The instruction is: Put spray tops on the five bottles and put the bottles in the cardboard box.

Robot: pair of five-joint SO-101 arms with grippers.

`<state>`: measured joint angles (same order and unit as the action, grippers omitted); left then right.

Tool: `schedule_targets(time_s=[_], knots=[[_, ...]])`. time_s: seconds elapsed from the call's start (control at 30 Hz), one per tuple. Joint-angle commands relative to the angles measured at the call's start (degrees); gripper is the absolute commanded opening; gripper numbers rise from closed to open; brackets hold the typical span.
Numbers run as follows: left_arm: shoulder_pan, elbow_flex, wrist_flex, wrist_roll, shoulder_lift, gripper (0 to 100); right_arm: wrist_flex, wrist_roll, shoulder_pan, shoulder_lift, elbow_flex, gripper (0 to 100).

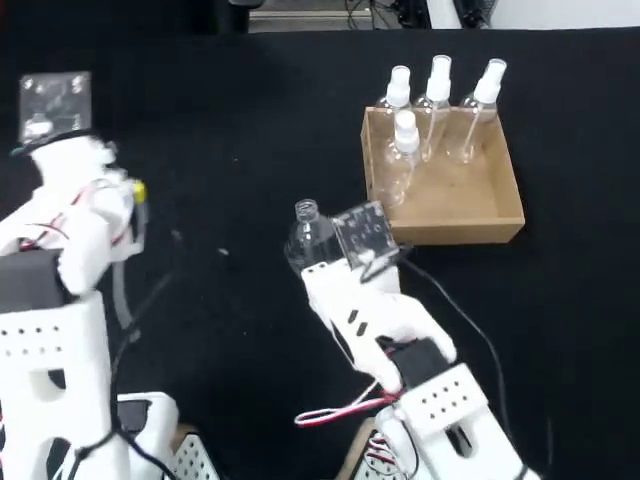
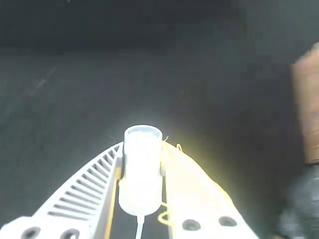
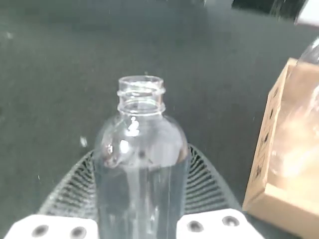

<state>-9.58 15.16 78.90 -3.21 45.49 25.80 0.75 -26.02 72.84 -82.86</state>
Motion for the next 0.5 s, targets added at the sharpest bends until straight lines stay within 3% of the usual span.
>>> schedule_targets(time_s=[0.0, 0.2, 0.4, 0.47], knots=[[13.5, -13.1, -4.8, 6.6, 2.0, 3, -1.8, -0.7, -0.7, 4.5, -0.3, 1.0], [24.9, -15.6, -14.9, 12.0, 1.8, 3, -1.8, -1.0, -0.7, 5.0, -0.3, 1.0], [29.2, -9.4, -33.3, 13.4, 1.7, 3, -6.3, -0.6, -0.7, 5.1, -2.2, 1.0], [29.3, -6.8, -35.8, 13.4, 1.7, 3, -10.7, -0.9, -0.7, 5.1, -4.5, 1.0]])
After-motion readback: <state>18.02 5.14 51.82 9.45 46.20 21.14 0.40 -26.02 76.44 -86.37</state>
